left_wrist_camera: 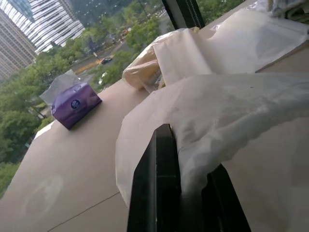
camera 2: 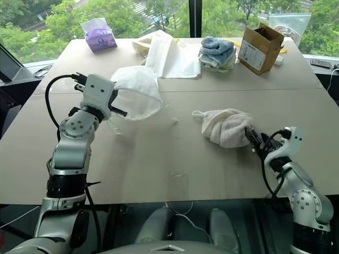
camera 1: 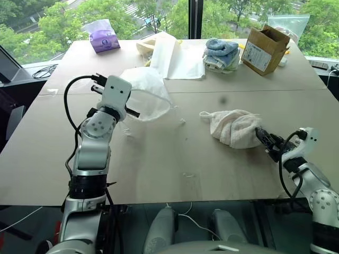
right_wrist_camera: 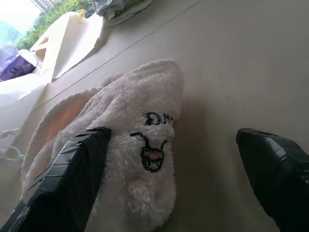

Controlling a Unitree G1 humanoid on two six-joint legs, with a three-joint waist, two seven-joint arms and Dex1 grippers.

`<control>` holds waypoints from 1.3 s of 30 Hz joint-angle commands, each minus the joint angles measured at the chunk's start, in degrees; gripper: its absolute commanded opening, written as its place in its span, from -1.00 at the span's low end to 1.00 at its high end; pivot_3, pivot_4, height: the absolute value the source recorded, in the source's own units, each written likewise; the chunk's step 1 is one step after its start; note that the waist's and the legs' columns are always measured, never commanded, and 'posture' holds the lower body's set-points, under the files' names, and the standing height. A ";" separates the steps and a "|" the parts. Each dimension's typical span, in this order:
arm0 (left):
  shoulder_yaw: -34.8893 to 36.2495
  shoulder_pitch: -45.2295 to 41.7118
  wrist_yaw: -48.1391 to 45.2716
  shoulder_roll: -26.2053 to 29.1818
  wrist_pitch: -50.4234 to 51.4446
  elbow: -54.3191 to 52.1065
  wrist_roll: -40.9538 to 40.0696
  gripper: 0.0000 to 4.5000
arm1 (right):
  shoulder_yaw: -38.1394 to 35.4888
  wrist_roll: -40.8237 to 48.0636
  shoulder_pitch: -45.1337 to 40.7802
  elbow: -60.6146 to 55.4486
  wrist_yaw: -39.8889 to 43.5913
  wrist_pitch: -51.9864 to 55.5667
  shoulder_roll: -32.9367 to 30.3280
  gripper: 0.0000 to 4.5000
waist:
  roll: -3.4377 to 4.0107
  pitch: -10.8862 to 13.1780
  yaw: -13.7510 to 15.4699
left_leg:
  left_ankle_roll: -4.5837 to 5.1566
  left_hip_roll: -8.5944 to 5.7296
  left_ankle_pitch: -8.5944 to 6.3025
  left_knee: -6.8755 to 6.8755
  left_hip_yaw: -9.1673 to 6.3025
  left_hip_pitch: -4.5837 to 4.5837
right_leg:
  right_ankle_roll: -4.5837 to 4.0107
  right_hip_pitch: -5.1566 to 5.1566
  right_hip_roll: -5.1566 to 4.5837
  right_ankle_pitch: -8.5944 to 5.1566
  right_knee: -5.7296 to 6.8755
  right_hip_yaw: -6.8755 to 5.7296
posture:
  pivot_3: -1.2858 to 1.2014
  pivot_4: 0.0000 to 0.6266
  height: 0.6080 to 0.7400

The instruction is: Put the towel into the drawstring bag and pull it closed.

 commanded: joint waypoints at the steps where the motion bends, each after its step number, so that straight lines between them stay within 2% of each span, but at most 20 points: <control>1: 0.16 -1.53 -0.32 0.79 0.66 -2.54 -0.78 -0.98 | 0.11 5.44 -2.23 1.30 0.63 3.37 1.80 1.00 | 0.00 0.00 -0.57 | 0.00 0.01 0.00 0.00 0.00 0.00 | 0.00 0.00 0.01 0.00 -0.01 0.00 | 0.03 -0.52 1.00; 5: 0.39 -1.29 -0.42 1.31 0.85 -2.26 -1.23 -0.98 | 4.43 4.20 -6.16 0.36 1.15 4.70 3.28 1.00 | 0.01 0.00 -1.13 | 0.00 0.01 0.00 0.00 0.03 0.00 | 0.00 -0.03 0.01 0.00 -0.01 0.05 | 0.03 -0.52 1.00; 8: 0.07 -0.68 -0.19 1.28 0.73 -2.38 -1.31 -0.98 | 8.77 -0.13 -7.08 -0.18 2.41 5.09 2.06 1.00 | 0.01 0.01 -1.05 | 0.00 0.03 0.00 -0.01 0.06 -0.02 | 0.00 -0.13 0.05 0.00 0.06 0.09 | 0.03 -0.52 1.00; 15: -0.82 -0.27 -0.24 1.43 0.58 -2.41 -1.14 -0.98 | 23.60 -18.97 -9.46 -0.88 4.69 0.83 -2.89 1.00 | -0.03 0.00 -1.15 | 0.00 0.00 0.00 0.01 0.07 -0.08 | 0.01 -0.16 0.02 0.01 0.00 0.09 | 0.03 -0.52 1.00; 19: -1.25 -0.31 -0.36 1.72 0.38 -2.16 -1.07 -0.98 | 27.68 -25.08 -12.16 0.12 4.65 -0.49 -2.07 1.00 | -0.04 -0.01 -1.39 | -0.01 0.07 0.00 0.01 0.09 0.00 | 0.01 -0.17 0.15 0.01 0.08 0.13 | 0.03 -0.52 1.00; 24: -1.82 -0.36 -0.25 1.80 0.35 -1.79 -1.19 -0.98 | 29.48 -31.18 -14.84 2.44 2.39 0.98 -0.48 1.00 | -0.05 -0.01 -1.39 | -0.02 0.10 0.01 0.02 0.11 -0.04 | 0.00 -0.21 0.12 0.01 0.10 0.16 | 0.03 -0.52 1.00; 30: -2.47 -1.25 -0.32 1.30 0.74 -1.38 -1.58 -0.98 | 31.85 -39.84 -14.83 3.73 1.44 1.68 -3.14 1.00 | -0.09 -0.05 -1.03 | -0.01 0.07 0.01 0.04 0.10 -0.04 | 0.01 -0.20 0.07 0.01 0.09 0.15 | 0.03 -0.52 1.00; 39: -1.81 -3.89 0.04 -0.79 5.25 -0.82 -4.05 -0.98 | 28.94 -41.38 -14.32 1.06 1.34 3.62 -3.43 1.00 | -0.12 -0.06 -0.54 | -0.01 -0.01 0.01 0.09 -0.01 -0.06 | 0.01 -0.13 0.00 0.01 0.08 0.03 | 0.03 -0.52 1.00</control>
